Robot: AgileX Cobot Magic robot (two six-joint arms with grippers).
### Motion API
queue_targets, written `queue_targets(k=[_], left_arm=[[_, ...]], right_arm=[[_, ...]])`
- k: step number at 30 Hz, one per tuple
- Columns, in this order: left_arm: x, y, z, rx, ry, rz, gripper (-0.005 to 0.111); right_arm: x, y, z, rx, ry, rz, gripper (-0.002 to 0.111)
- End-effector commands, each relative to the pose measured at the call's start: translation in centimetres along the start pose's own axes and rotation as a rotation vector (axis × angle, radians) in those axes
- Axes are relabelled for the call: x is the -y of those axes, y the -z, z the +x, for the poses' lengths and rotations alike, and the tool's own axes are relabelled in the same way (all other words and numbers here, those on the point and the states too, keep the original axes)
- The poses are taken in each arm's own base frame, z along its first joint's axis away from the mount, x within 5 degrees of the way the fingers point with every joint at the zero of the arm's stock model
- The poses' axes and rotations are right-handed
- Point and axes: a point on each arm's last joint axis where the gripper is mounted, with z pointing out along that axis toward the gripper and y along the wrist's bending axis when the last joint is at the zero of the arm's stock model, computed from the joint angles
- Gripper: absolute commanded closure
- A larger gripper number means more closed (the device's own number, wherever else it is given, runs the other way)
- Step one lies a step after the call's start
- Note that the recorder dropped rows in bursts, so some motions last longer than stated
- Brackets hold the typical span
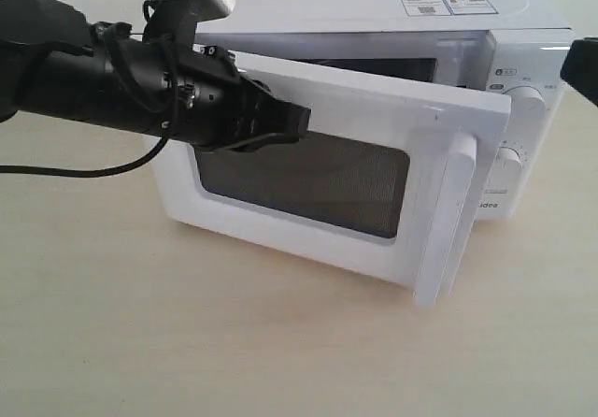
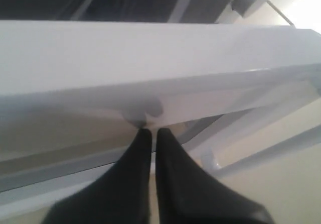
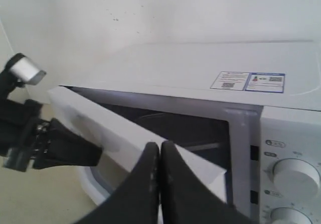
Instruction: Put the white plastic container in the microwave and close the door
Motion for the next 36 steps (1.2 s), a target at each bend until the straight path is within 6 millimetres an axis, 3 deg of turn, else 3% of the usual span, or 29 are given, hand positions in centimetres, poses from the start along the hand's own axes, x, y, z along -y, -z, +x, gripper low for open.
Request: queue_targets(k=[1,6,14,19,30,34,36], left_arm=[[-0.5,-1.0,-0.6,0.039,-0.013,-0.046,0.102],[-0.6,-1.0,-0.8,0.051,-0.017,-0.056,0.102],[-0.9,-0.9,-1.1,0.083,-0.027,-0.095,0.102],[-1.0,-0.9,-1.1,0.087,-0.065,-0.103,0.102],[-1.0,-0.9,-0.9,0.077,-0.064,-0.099,0.102],[-1.4,-0.2,0.7,0.064,-0.055,-0.136,0.102],[-1.5,1.5,2.3,0.071,-0.052,-0.171,0.102]], right_arm=[[-0.7,0.1,-0.3,-0.006,0.039,-0.071,0.108],[-1.3,-0.5,0.4,-0.068,0.043,-0.137,0.109],[-1.4,-4.8,4.4,-0.316,0.055,-0.105,0.109],[-0.6,-6.3,5.7,-0.367,0.025,0.015,0.109],[-0.9,-8.7,4.0,-0.326,0.053,0.028,0.109],[-0.9,-10.3,4.7,-0.366,0.070,0.050,0.109],[-0.9,-11.3,5.0,-0.382,0.087,0.065,0.109]])
